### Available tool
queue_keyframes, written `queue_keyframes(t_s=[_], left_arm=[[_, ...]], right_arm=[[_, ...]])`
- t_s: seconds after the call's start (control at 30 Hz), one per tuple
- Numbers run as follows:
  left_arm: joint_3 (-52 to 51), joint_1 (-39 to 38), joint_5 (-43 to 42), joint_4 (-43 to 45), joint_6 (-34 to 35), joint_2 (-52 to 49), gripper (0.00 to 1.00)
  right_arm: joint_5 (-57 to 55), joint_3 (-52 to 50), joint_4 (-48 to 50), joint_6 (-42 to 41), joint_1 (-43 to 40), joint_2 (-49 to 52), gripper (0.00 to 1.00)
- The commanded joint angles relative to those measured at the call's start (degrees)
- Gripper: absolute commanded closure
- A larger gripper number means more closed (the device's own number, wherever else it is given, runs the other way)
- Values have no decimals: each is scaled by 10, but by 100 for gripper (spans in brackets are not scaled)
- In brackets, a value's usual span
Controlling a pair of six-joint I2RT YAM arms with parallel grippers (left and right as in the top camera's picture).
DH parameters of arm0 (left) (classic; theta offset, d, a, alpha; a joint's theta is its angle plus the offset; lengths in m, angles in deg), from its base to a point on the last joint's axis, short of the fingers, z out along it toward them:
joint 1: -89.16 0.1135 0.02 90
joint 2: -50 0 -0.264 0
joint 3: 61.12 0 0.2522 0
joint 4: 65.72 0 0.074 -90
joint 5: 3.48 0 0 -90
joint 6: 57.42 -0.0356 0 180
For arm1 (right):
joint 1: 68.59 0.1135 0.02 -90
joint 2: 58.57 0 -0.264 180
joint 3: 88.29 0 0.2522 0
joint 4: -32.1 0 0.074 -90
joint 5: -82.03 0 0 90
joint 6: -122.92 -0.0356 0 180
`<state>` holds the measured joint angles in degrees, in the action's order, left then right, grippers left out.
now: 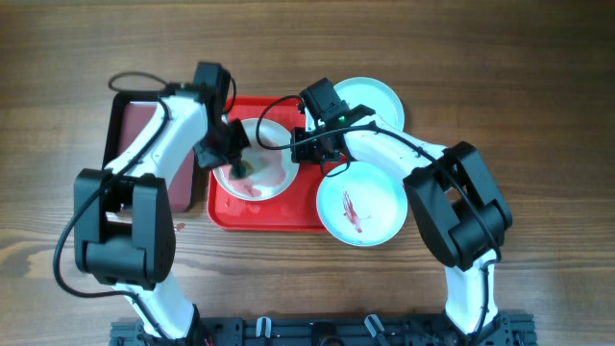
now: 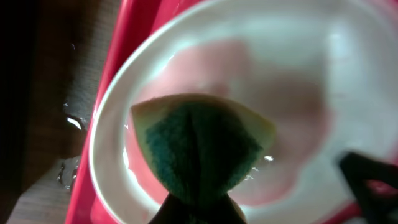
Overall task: Clean dirty plates on tray and stack at the side
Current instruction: 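Scrub the white plate with the sponge while right gripper holds rim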
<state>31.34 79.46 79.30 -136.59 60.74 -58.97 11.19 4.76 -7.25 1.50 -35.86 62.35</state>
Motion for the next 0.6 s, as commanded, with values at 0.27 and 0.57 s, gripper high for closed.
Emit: queue_keyframes(t_s=[0.27,0.57], left_arm=[[70,0,0,-34,6,-1,96],[70,0,0,-34,6,-1,96]], right_arm=[[-38,7,90,103,-3,15,61],[-41,7,78,39,-3,27,96]])
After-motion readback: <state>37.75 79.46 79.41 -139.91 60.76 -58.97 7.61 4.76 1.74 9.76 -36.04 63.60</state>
